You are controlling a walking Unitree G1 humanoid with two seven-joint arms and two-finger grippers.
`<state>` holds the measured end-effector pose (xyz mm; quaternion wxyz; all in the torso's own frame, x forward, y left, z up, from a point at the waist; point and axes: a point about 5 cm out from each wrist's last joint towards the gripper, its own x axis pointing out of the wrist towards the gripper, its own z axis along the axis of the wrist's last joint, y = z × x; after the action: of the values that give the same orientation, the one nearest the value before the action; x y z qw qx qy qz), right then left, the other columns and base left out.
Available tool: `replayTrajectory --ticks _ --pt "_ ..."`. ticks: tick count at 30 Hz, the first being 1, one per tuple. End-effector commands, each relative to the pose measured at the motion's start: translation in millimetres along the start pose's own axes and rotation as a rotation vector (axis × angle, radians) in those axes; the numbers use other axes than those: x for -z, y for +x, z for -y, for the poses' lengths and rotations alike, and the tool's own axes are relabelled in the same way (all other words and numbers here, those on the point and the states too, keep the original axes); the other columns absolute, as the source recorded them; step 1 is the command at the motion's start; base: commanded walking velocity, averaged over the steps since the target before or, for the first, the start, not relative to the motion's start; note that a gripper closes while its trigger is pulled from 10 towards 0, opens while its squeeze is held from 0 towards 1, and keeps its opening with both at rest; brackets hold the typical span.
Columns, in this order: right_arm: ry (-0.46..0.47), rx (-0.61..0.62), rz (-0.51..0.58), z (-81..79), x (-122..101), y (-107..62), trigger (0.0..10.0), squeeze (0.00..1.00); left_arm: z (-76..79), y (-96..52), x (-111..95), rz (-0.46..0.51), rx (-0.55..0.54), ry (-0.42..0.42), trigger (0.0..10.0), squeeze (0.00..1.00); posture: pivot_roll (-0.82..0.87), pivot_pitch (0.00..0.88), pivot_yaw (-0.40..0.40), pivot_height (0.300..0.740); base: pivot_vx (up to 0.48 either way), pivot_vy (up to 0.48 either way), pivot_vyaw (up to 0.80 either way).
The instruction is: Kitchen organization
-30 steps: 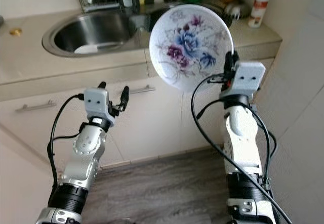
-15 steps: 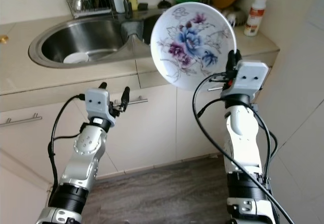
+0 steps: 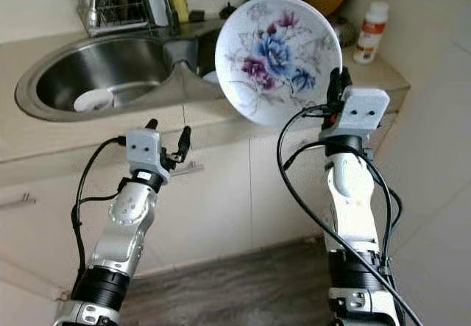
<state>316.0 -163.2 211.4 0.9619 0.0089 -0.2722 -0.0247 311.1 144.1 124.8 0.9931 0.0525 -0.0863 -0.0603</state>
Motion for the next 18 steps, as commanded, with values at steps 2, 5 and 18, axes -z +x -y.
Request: replayTrajectory --ticks 2,5,18 --pt "0.002 -0.021 0.072 -5.4 -13 4.6 0.0 0.0 -0.3 1.1 -2 0.008 -0.003 0.002 10.0 0.0 -0.09 0.003 0.031 0.74 0.409 0.0 0.0" --pt "0.004 -0.025 0.09 -7.4 -17 6.4 0.0 0.0 -0.3 1.1 -2 0.009 -0.002 0.004 10.0 0.0 -0.09 0.007 0.031 0.74 0.409 0.0 0.0" --pt "-0.037 -0.027 0.117 -8.8 -24 12.6 0.0 0.0 -1.2 2.3 -3 0.015 -0.006 0.009 10.0 0.0 -0.08 0.012 0.029 0.74 0.275 0.0 0.37"
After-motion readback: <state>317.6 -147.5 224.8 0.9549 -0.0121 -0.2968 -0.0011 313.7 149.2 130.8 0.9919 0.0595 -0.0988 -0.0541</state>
